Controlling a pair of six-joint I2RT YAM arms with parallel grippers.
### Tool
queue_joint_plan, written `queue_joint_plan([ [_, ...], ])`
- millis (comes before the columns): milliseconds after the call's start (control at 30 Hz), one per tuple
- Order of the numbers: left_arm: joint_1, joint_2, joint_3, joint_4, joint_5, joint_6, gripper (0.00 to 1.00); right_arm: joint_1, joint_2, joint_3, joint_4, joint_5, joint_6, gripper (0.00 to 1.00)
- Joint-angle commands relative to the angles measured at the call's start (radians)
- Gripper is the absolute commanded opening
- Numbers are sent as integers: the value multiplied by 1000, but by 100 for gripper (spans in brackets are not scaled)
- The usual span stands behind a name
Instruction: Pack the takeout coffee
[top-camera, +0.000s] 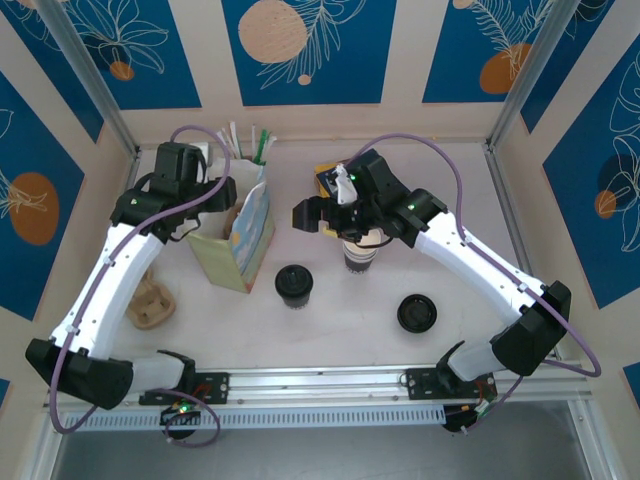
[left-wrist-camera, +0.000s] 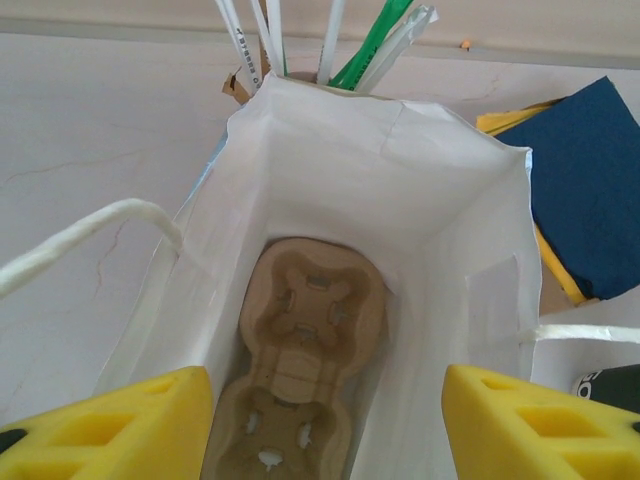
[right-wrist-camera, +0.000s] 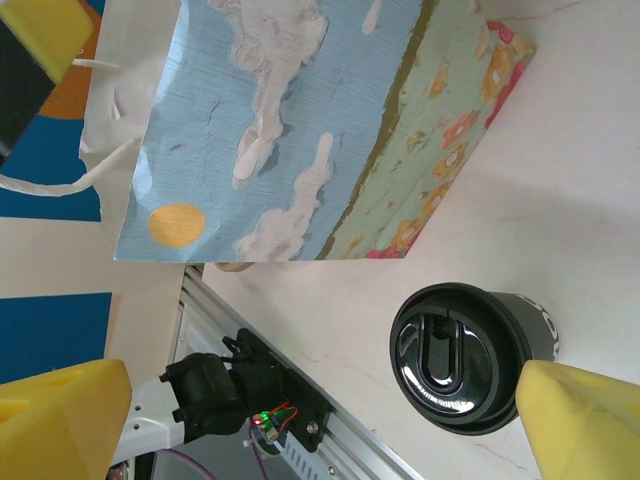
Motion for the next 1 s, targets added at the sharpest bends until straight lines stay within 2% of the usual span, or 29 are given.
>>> queue_joint_plan([
  [0,3,-21,41,-33,4,4,62,9,1,-4,13,-6,13,99],
  [300,2,-29,68,-59,5,4,69,17,-3,-7,11,5,18,99],
  [400,2,-34,81,-70,3,5,77,18,-3,-7,12,6,18,99],
  [667,2,-65,89,-91,-1,9,80,25,-1,0,13,11,19,99],
  [900,2,-70,106,-137,-6,1,98,31,3,6,12,17,20,99],
  [967,2,-69,114,-153,-6,1,99,33,1,10,9,20,19,99],
])
